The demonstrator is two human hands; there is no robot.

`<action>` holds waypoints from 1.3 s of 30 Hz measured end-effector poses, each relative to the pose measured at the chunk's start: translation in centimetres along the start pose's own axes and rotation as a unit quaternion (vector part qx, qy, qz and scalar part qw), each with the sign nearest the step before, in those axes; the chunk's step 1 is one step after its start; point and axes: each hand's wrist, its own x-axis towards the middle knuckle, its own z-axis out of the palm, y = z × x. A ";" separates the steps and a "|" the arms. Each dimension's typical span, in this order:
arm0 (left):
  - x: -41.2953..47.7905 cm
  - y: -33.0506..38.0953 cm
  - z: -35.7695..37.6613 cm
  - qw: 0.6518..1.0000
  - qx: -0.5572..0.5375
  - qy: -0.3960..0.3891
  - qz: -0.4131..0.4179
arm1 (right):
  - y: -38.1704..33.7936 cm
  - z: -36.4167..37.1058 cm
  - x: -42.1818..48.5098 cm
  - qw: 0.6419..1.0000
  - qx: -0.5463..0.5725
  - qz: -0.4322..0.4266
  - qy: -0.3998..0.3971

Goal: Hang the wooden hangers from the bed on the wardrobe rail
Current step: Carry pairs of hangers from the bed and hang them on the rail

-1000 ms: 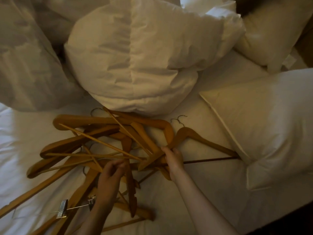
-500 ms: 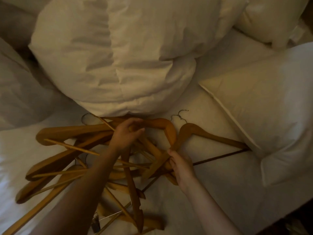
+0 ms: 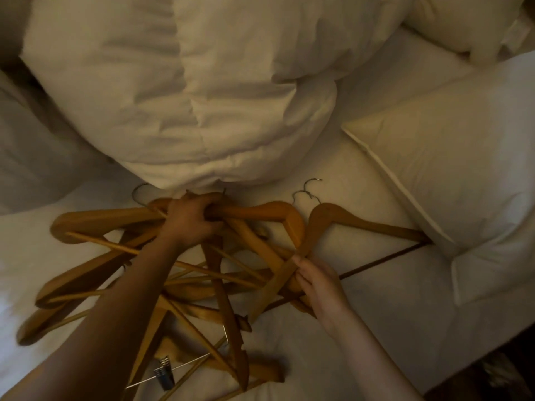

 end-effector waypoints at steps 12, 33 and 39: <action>-8.2 0.0 3.5 0.995 -0.013 -0.086 -0.045 | 2.1 -1.2 -4.8 0.998 -0.034 0.032 0.043; -20.8 6.7 3.4 0.753 -0.607 -0.147 -0.209 | -0.8 -2.5 -15.3 0.986 -0.129 -0.098 -0.030; -27.0 13.5 5.1 0.805 -0.559 0.005 -0.201 | 1.1 -4.7 -18.2 0.990 -0.086 -0.108 0.003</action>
